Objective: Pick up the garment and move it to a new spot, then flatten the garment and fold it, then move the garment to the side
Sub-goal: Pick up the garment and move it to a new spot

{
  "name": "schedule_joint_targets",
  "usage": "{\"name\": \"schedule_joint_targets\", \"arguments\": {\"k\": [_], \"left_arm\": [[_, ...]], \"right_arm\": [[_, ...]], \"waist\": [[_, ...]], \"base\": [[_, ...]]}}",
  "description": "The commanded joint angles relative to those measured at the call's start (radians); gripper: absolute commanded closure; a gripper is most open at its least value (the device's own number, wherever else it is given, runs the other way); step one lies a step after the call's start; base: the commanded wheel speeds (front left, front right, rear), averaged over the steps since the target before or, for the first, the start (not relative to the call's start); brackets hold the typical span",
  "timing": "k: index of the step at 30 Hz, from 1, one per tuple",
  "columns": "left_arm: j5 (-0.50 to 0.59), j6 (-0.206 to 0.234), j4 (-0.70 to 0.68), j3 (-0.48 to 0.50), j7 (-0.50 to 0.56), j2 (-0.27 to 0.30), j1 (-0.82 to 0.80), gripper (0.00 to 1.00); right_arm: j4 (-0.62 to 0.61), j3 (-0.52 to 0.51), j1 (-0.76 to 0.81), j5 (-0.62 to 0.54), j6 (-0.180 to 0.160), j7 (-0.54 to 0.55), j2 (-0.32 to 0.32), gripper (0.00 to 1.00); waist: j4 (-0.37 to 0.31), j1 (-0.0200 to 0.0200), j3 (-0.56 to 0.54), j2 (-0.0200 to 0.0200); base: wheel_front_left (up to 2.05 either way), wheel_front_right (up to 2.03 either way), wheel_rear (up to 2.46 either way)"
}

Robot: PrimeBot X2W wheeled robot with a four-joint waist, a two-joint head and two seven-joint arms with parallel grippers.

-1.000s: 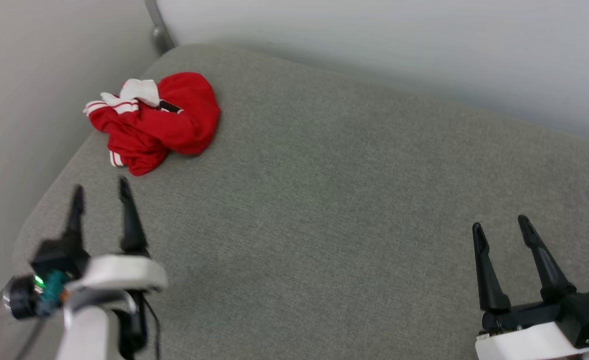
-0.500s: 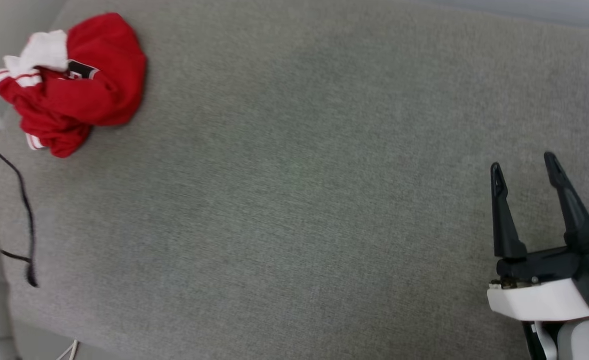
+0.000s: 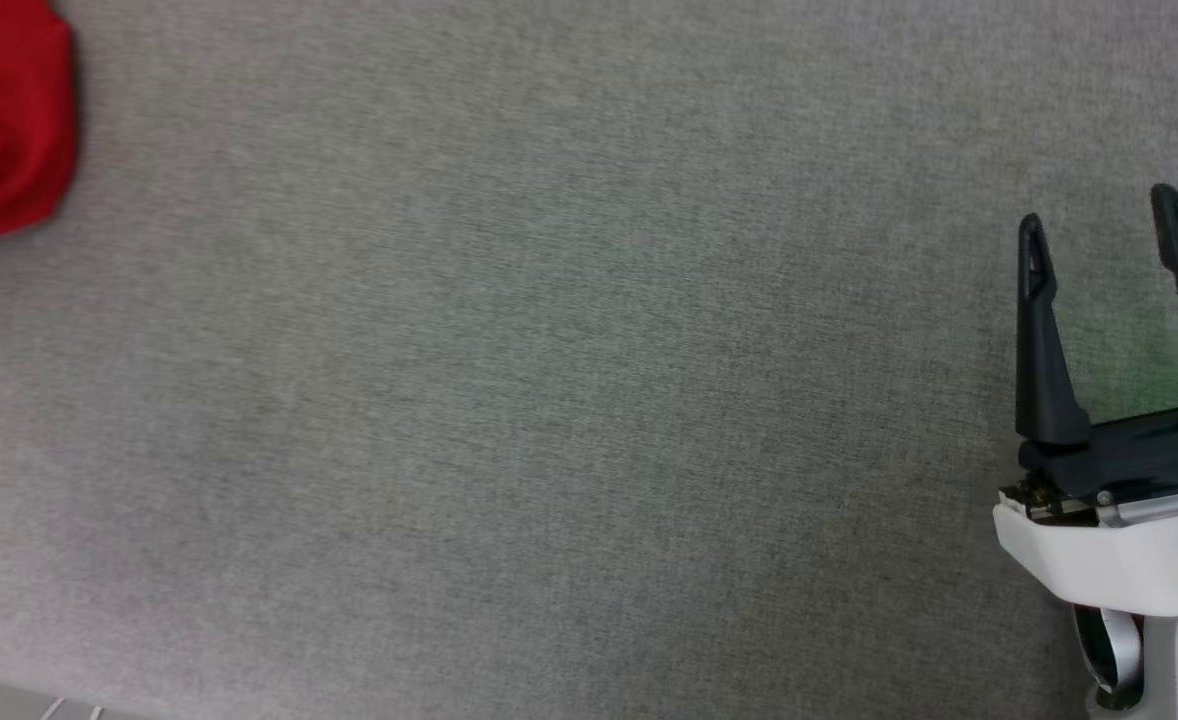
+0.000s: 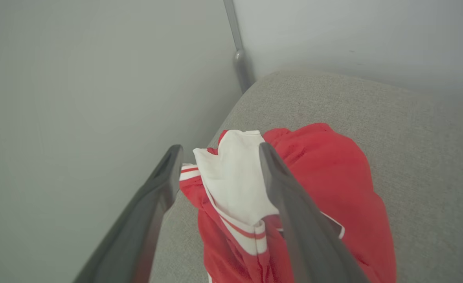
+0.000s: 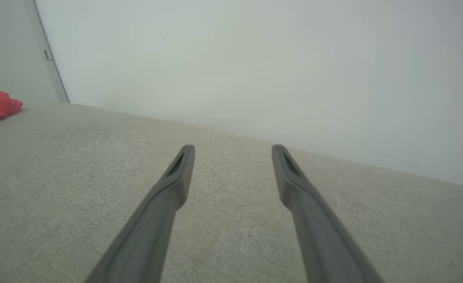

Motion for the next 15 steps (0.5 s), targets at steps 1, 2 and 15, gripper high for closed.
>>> {"name": "schedule_joint_targets", "arguments": {"k": [1, 2, 15], "left_arm": [[-0.045, -0.004, -0.005, -0.027, 0.049, -0.003, -0.019, 0.0], [-0.079, -0.003, -0.008, -0.044, 0.096, 0.011, -0.019, 0.0], [-0.371, -0.002, -0.011, -0.154, 0.398, 0.066, 0.121, 0.0]], "right_arm": [[-0.016, 0.001, -0.023, -0.012, -0.001, -0.002, -0.001, 0.0], [-0.025, 0.002, -0.027, -0.012, -0.001, -0.002, -0.001, 0.0], [-0.111, 0.015, -0.064, -0.039, -0.001, -0.002, -0.001, 0.0]], "waist": [[-0.03, -0.0002, 0.048, 0.0], [-0.033, -0.0002, 0.061, 0.0], [-0.068, -0.0002, 0.159, 0.0]], "base": [[0.0, 0.0, 0.0], [0.0, 0.0, 0.0], [0.0, 0.0, 0.0]]}}
